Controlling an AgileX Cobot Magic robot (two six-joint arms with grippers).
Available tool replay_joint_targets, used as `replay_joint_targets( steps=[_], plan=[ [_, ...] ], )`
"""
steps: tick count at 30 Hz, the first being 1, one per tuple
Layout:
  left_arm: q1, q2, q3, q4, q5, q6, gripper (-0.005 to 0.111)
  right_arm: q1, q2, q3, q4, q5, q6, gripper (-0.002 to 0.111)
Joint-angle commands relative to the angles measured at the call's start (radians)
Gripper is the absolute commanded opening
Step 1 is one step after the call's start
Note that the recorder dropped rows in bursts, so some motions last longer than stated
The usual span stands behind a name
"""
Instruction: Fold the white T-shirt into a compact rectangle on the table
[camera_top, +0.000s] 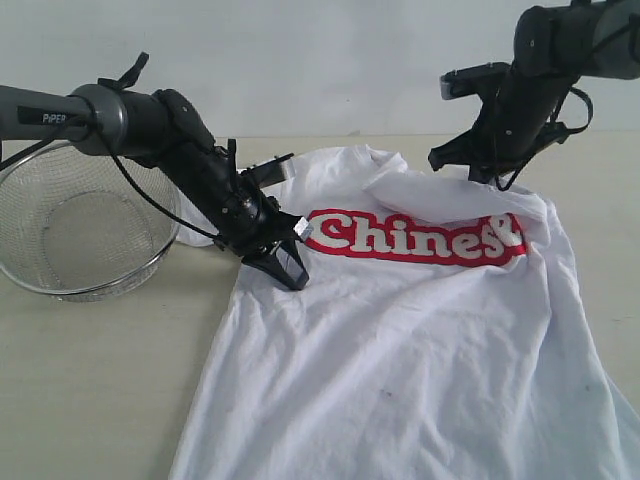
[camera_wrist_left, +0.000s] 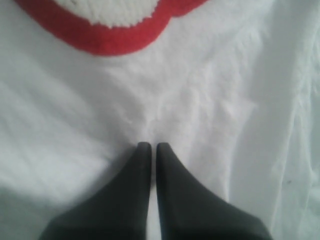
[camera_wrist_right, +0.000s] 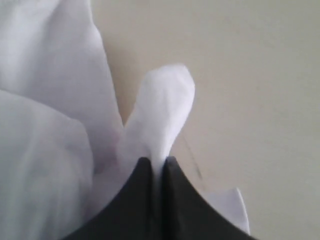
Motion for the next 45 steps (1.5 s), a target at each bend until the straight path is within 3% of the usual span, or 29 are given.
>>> replay_joint_targets(
  steps=[1,13,26,27,28,29,30,31,32,34,36,38,40,42,45],
  plan=[
    [-0.006,0.006,-0.004,-0.002,0.004,0.003,0.005,-0.002,-0.086,-0.004,-0.05,-0.005,0.008,0.0],
    [-0.006,0.006,-0.004,-0.002,0.021,0.003,0.005,-0.036,-0.137,-0.004,-0.555,0.012,0.41,0.0],
    [-0.006,0.006,-0.004,-0.002,0.032,0.003,0.005,-0.212,-0.135,-0.002,-0.559,0.001,0.389,0.002],
    [-0.006,0.006,-0.004,-0.002,0.032,0.003,0.005,-0.212,-0.129,-0.002,-0.553,0.008,0.357,0.009],
    [-0.006,0.006,-0.004,-0.002,0.032,0.003,0.005,-0.212,-0.122,-0.002,-0.544,0.012,0.329,0.023],
    [-0.006,0.006,-0.004,-0.002,0.032,0.003,0.005,-0.212,-0.113,-0.002,-0.536,0.012,0.322,0.04],
    [-0.006,0.006,-0.004,-0.002,0.032,0.003,0.005,-0.212,-0.102,-0.002,-0.535,0.017,0.326,0.066],
    [-0.006,0.006,-0.004,-0.002,0.032,0.003,0.005,-0.212,-0.097,-0.002,-0.537,0.022,0.336,0.078],
    [-0.006,0.006,-0.004,-0.002,0.032,0.003,0.005,-0.212,-0.091,-0.002,-0.552,0.036,0.359,0.088],
    [-0.006,0.006,-0.004,-0.002,0.022,0.003,0.005,-0.21,-0.088,-0.002,-0.583,0.072,0.417,0.093],
    [-0.006,0.006,-0.004,-0.002,0.006,0.003,0.005,-0.21,-0.088,-0.004,-0.597,0.119,0.422,0.087],
    [-0.006,0.006,-0.004,-0.002,-0.017,0.003,0.005,-0.21,-0.094,-0.006,-0.605,0.164,0.421,0.07],
    [-0.006,0.006,-0.004,-0.008,-0.048,0.003,0.005,-0.21,-0.104,-0.006,-0.595,0.201,0.421,0.041],
    [-0.006,0.006,-0.004,-0.02,-0.063,0.005,0.005,-0.21,-0.115,-0.006,-0.553,0.223,0.411,0.001],
    [-0.006,0.006,-0.004,-0.066,-0.054,0.053,0.005,-0.208,-0.126,-0.006,-0.455,0.24,0.35,0.002]
  ],
)
